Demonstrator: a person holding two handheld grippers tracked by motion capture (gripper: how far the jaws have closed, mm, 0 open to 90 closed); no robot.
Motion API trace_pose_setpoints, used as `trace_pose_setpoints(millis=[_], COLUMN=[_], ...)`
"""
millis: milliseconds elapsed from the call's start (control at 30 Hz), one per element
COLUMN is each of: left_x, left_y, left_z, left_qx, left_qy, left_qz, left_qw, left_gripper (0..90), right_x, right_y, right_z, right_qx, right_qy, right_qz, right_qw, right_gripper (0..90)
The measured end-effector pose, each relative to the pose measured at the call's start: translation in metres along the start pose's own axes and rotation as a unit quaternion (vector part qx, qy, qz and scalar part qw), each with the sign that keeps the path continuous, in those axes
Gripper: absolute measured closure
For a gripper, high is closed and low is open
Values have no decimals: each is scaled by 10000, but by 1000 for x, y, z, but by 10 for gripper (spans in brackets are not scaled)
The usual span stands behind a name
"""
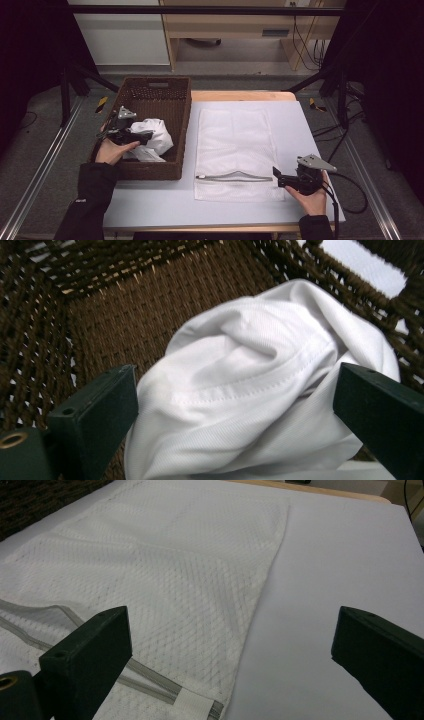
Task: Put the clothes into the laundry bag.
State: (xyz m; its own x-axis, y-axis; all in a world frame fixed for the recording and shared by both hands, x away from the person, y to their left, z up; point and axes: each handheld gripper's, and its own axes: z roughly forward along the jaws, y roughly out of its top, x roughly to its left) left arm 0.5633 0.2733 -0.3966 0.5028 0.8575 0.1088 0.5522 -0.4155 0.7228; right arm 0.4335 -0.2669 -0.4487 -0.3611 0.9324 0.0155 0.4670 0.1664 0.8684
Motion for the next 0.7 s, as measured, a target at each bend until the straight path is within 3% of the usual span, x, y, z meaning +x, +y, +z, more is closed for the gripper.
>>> trace_pose_setpoints(millis=[33,167,233,267,300,367,467,533,700], left_x=[-1,-2,-4,-4,-7,-8,-13,-14,-14], left_y=[-1,-3,-3,-3,-3,-3,-3,-3,-4], left_z=[1,1,7,7,12,15,23,26,29], left_qx=[98,135,382,382,582,689,1021,1131,1242], left_qy=[-14,-94,-17,-17,49,94,246,258,182], left_qz=[104,117,184,184,320,414,680,725,692], left_qw=[9999,9998,9991,9991,9978,9967,9921,9906,9897], left_gripper=[25,27,20,18,17,14,16,14,67], right_x=[0,1,1,2,2,2,2,2,2], right_y=[0,0,-1,-1,-1,-1,-2,-2,-3], right_z=[1,1,2,3,4,4,5,6,7], right_qx=[24,47,62,76,94,109,120,126,140], right_qy=[7,7,13,12,14,21,18,25,20], right_qz=[-14,-21,-28,-44,-50,-44,-63,-51,-37], right_qw=[10000,10000,10000,10000,9999,9999,9999,9999,9999], right_gripper=[29,28,27,26,25,25,25,25,31])
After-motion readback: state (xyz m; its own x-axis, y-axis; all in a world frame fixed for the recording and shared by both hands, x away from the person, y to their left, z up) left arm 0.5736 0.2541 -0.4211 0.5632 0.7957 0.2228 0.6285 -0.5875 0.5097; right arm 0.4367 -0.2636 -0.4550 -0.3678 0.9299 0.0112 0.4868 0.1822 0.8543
